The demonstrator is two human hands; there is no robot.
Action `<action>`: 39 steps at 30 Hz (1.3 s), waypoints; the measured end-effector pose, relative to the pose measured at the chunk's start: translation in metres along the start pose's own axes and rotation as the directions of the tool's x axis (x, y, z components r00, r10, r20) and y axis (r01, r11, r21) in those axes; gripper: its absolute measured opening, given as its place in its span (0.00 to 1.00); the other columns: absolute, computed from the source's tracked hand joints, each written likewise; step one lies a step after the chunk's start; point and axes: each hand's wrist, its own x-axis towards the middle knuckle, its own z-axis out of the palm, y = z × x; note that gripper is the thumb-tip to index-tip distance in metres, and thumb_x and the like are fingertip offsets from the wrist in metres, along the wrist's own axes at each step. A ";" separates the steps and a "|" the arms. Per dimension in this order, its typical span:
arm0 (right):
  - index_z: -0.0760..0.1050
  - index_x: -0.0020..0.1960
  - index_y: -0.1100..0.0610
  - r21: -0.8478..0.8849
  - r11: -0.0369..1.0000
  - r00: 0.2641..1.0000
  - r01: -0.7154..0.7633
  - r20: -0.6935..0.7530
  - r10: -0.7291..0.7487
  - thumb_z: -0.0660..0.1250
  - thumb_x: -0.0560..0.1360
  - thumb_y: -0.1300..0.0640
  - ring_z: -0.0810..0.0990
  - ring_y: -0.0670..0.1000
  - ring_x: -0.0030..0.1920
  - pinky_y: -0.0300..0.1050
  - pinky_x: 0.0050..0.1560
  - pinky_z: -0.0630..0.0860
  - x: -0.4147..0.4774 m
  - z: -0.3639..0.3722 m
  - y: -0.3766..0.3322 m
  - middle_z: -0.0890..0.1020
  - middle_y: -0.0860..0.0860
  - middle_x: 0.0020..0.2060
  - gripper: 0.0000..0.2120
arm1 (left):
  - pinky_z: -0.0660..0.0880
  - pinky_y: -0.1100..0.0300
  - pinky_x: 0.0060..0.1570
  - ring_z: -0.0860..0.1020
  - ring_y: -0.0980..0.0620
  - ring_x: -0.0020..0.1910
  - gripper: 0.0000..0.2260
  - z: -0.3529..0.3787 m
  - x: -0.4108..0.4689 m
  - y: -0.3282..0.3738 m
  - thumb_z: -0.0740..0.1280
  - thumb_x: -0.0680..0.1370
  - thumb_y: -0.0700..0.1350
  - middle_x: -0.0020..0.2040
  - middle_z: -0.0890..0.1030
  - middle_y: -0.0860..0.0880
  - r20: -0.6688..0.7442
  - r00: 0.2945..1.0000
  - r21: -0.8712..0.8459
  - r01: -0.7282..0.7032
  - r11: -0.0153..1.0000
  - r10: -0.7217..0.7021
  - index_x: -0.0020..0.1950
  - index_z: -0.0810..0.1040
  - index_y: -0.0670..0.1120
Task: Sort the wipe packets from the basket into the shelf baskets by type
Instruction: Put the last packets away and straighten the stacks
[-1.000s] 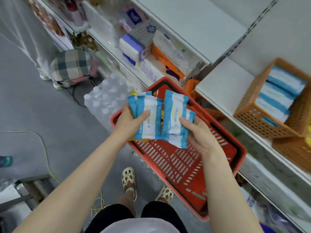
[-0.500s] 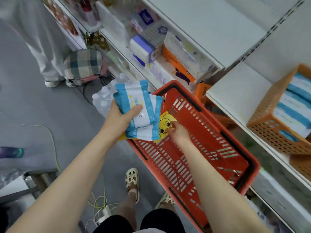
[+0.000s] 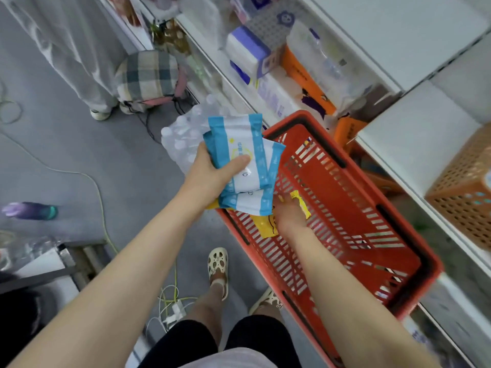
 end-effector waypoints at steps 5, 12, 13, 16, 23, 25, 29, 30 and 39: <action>0.59 0.77 0.48 -0.181 0.975 0.991 0.127 -0.028 -0.134 0.54 0.82 0.56 0.49 0.61 0.78 0.59 0.77 0.49 0.017 -0.005 0.024 0.59 0.53 0.78 0.24 | 0.78 0.51 0.60 0.81 0.57 0.57 0.31 0.010 0.001 -0.005 0.76 0.71 0.52 0.61 0.81 0.55 0.044 0.999 0.017 -0.012 1.000 0.012 0.70 0.67 0.48; 0.62 0.73 0.56 0.675 0.650 0.895 -0.350 0.037 0.444 0.76 0.70 0.49 0.76 0.61 0.64 0.53 0.62 0.73 -0.059 -0.033 0.043 0.77 0.57 0.65 0.38 | 0.80 0.53 0.55 0.83 0.53 0.55 0.30 0.022 -0.005 -0.003 0.76 0.71 0.54 0.61 0.82 0.52 0.169 0.985 -0.011 0.033 0.999 -0.031 0.69 0.69 0.49; 0.63 0.73 0.56 0.743 0.572 0.877 -0.346 0.039 0.480 0.76 0.70 0.48 0.75 0.60 0.65 0.52 0.62 0.73 -0.078 -0.039 0.045 0.76 0.56 0.66 0.37 | 0.81 0.57 0.51 0.84 0.53 0.53 0.26 0.026 -0.009 -0.003 0.74 0.74 0.50 0.61 0.82 0.50 0.205 0.978 -0.046 0.051 0.998 -0.040 0.70 0.70 0.47; 0.70 0.65 0.57 0.863 0.445 0.793 -0.241 -0.090 0.603 0.75 0.71 0.48 0.79 0.57 0.58 0.45 0.51 0.72 -0.142 -0.059 0.056 0.81 0.54 0.58 0.28 | 0.81 0.57 0.46 0.84 0.49 0.53 0.25 0.046 -0.022 0.000 0.72 0.75 0.46 0.60 0.83 0.46 0.351 0.934 -0.144 0.125 0.982 -0.067 0.70 0.71 0.44; 0.72 0.52 0.45 0.972 0.221 0.512 0.085 -0.233 0.827 0.72 0.74 0.52 0.80 0.48 0.47 0.46 0.47 0.75 -0.276 -0.079 0.093 0.81 0.41 0.44 0.11 | 0.81 0.54 0.44 0.84 0.47 0.52 0.35 0.127 -0.072 0.018 0.75 0.69 0.57 0.62 0.82 0.43 0.607 0.790 -0.120 0.198 0.973 -0.085 0.71 0.72 0.45; 0.73 0.54 0.47 0.966 0.208 0.468 0.153 -0.256 0.846 0.71 0.75 0.53 0.81 0.47 0.48 0.49 0.50 0.77 -0.304 -0.076 0.110 0.82 0.44 0.47 0.10 | 0.81 0.54 0.44 0.84 0.47 0.52 0.30 0.157 -0.089 0.022 0.71 0.73 0.53 0.62 0.81 0.43 0.655 0.753 -0.101 0.168 0.981 -0.062 0.72 0.71 0.45; 0.75 0.55 0.47 0.947 0.162 0.393 0.278 -0.266 0.880 0.69 0.76 0.57 0.82 0.48 0.50 0.56 0.54 0.79 -0.352 -0.061 0.154 0.84 0.47 0.49 0.09 | 0.82 0.56 0.44 0.84 0.49 0.51 0.27 0.222 -0.127 0.024 0.68 0.74 0.49 0.62 0.82 0.43 0.721 0.693 -0.096 0.119 0.988 -0.013 0.72 0.70 0.43; 0.75 0.53 0.45 0.942 0.161 0.384 0.293 -0.270 0.883 0.69 0.76 0.57 0.83 0.48 0.50 0.57 0.55 0.79 -0.363 -0.057 0.167 0.84 0.46 0.49 0.10 | 0.81 0.56 0.44 0.84 0.49 0.51 0.27 0.237 -0.137 0.023 0.68 0.74 0.48 0.62 0.81 0.43 0.726 0.688 -0.102 0.114 0.988 -0.005 0.72 0.70 0.43; 0.76 0.61 0.52 0.924 0.193 0.352 0.330 -0.310 0.883 0.69 0.75 0.52 0.83 0.49 0.53 0.59 0.57 0.78 -0.462 -0.031 0.321 0.84 0.47 0.53 0.16 | 0.81 0.55 0.45 0.84 0.49 0.53 0.25 0.394 -0.227 0.016 0.69 0.77 0.49 0.61 0.82 0.45 0.708 0.704 -0.148 0.074 0.986 0.054 0.72 0.71 0.44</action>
